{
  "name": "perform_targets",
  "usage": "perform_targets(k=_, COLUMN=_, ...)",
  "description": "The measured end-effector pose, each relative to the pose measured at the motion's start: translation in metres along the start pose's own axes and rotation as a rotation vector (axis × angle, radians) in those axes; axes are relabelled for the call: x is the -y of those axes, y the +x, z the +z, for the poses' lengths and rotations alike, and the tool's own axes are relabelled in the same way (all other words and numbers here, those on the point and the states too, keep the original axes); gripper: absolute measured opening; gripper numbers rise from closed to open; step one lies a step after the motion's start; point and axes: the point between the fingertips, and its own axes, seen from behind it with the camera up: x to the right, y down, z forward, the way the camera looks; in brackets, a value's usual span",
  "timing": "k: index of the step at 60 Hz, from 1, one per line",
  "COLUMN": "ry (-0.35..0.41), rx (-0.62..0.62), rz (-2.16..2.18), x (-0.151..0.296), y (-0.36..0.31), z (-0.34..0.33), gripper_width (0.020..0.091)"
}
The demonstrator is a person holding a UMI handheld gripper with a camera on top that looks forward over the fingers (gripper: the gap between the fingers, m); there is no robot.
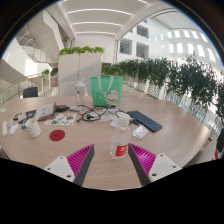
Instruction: Pour water
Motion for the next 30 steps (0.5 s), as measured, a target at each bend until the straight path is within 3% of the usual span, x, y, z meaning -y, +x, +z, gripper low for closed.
perform_targets(k=7, ry=0.038, rx=-0.029, rz=0.061, x=-0.004, y=0.028, z=0.059, gripper_width=0.0785)
perform_targets(k=21, ry=0.078, rx=0.027, rz=0.083, x=-0.009, y=0.033, z=0.132, gripper_width=0.0775)
perform_targets(k=24, ry=0.098, rx=0.042, rz=0.08, x=-0.006, y=0.035, z=0.141, gripper_width=0.0712)
perform_targets(k=28, ry=0.105, rx=0.055, rz=0.081, x=-0.008, y=0.027, z=0.152, gripper_width=0.0533)
perform_targets(k=30, ry=0.127, rx=0.035, rz=0.098, x=-0.004, y=0.032, z=0.154, gripper_width=0.0538)
